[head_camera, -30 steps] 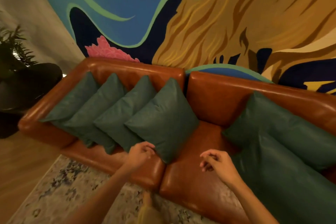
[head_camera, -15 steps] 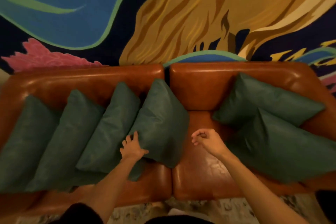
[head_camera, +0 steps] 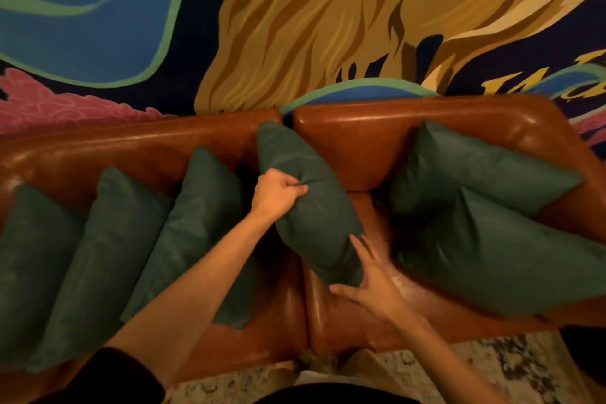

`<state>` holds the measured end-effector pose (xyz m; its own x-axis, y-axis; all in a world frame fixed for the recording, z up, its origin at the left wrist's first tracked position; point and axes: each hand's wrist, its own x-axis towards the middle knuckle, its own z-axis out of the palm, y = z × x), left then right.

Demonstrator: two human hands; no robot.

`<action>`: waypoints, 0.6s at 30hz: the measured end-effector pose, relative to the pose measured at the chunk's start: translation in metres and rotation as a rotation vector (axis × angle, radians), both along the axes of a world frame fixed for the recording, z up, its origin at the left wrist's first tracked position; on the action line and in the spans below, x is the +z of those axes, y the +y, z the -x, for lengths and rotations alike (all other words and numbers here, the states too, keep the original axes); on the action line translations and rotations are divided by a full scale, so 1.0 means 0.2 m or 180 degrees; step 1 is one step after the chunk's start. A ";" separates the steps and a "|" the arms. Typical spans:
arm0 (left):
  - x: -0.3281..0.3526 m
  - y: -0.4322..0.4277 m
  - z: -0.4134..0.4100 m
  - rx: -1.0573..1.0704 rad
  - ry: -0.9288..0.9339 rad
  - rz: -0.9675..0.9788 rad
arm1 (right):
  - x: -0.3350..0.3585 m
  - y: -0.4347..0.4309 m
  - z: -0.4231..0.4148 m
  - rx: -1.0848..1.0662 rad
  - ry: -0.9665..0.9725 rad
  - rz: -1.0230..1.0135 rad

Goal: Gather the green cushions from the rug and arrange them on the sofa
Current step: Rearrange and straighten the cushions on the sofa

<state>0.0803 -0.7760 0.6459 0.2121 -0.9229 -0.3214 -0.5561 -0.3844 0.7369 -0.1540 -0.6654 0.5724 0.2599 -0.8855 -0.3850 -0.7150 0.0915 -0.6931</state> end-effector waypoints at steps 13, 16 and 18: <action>0.17 -0.17 0.11 0.0178 0.0928 -0.1111 | 0.15 -0.72 0.35 0.0289 0.0450 0.0537; 0.13 -0.18 -0.05 0.0271 0.0697 -0.0726 | 0.23 -0.87 0.40 0.0084 0.0504 0.0236; 0.05 -0.15 -0.17 0.0521 0.0757 -0.0627 | 0.30 -0.96 0.44 0.0000 0.0404 0.0143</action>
<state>0.1136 -0.8053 0.6551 0.2499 -0.7982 -0.5481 -0.2971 -0.6020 0.7412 -0.2426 -0.8581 0.6331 0.2117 -0.9026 -0.3748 -0.7972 0.0624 -0.6005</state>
